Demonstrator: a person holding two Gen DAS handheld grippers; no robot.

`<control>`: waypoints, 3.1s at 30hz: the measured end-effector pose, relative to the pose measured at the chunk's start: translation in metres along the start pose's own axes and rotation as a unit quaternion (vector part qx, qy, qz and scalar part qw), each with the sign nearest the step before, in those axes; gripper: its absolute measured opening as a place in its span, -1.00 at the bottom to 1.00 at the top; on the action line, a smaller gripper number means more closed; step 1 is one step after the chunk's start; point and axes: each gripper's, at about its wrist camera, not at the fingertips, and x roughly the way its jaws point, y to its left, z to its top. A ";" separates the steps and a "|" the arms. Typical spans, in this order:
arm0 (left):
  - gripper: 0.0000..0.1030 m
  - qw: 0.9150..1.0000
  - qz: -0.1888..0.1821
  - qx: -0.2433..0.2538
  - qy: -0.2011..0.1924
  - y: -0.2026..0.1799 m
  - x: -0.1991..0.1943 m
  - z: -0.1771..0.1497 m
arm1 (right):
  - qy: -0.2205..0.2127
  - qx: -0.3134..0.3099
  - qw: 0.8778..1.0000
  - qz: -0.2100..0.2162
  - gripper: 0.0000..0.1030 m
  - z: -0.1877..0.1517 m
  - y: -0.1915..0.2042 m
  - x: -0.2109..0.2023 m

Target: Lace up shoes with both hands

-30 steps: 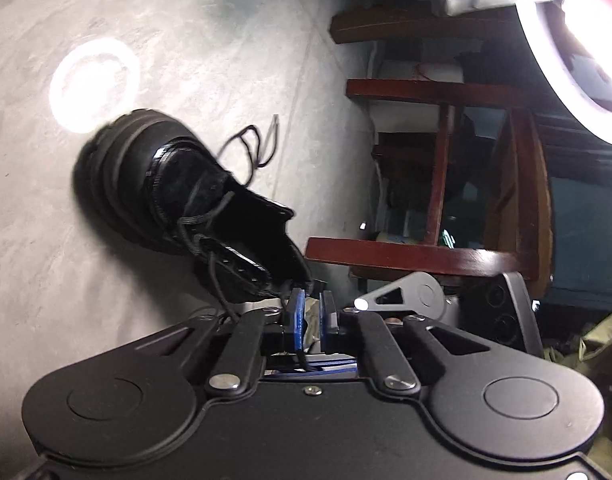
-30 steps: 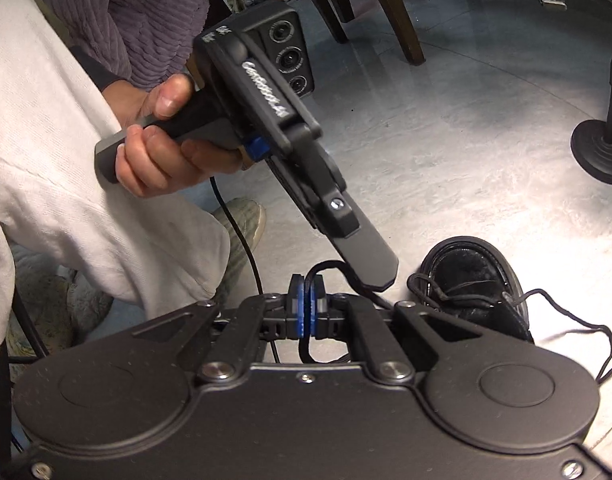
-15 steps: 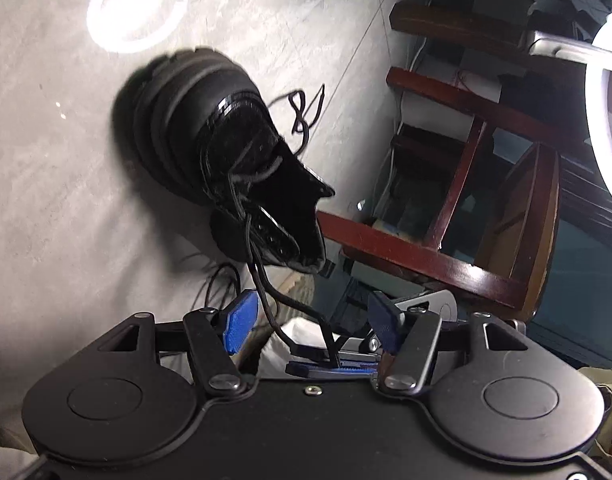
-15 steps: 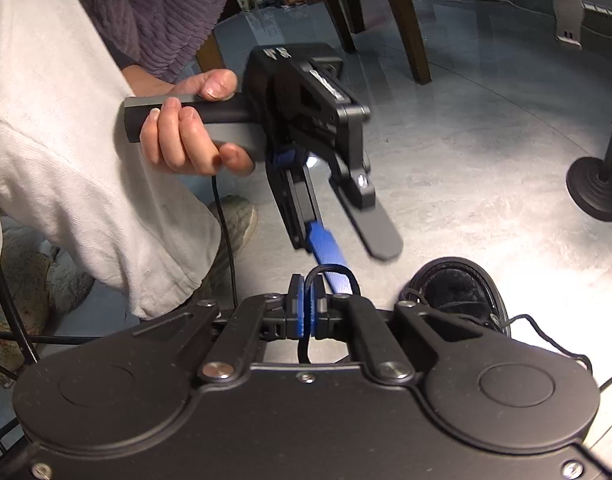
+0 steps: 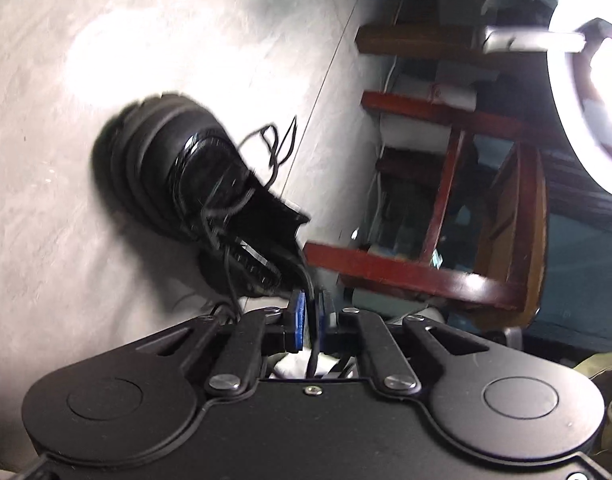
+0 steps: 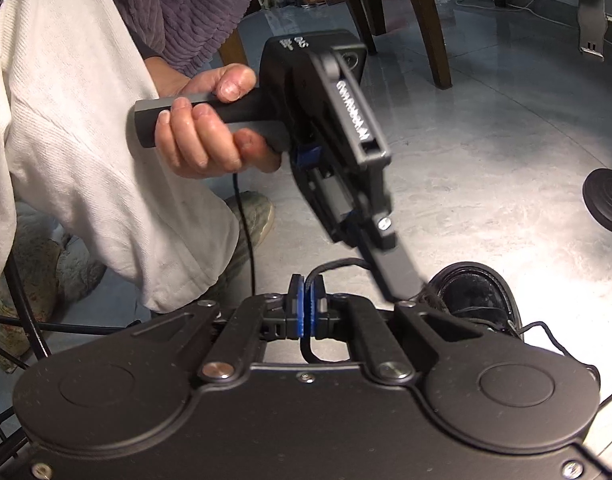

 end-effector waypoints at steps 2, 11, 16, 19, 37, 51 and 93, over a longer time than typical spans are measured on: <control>-0.87 1.000 -0.006 -0.011 -0.023 0.002 -0.007 0.002 | 0.003 -0.003 1.000 0.007 -0.93 -0.001 0.002 0.001; -0.92 1.000 0.012 -0.021 -0.014 0.000 -0.009 0.010 | 0.001 0.001 1.000 -0.016 -0.93 -0.002 -0.001 -0.001; 0.17 0.996 0.038 -0.082 -0.001 0.023 -0.009 0.014 | -0.020 -0.007 0.999 -0.039 -0.93 -0.002 -0.002 -0.005; 0.53 0.994 0.024 -0.106 -0.001 0.033 -0.011 0.012 | -0.036 -0.008 0.998 -0.052 -0.93 -0.001 -0.002 -0.007; -0.29 0.987 -0.055 -0.124 0.086 0.034 0.030 -0.004 | -0.030 -0.045 0.998 -0.013 -0.92 0.000 0.010 0.001; -0.94 0.998 -0.017 -0.055 -0.010 0.013 0.003 0.000 | -0.028 -0.035 0.999 -0.021 -0.91 -0.001 0.007 0.000; -0.94 0.925 0.250 0.280 -0.056 -0.065 0.014 -0.026 | -0.107 0.309 0.941 -0.082 -0.05 -0.025 -0.088 -0.030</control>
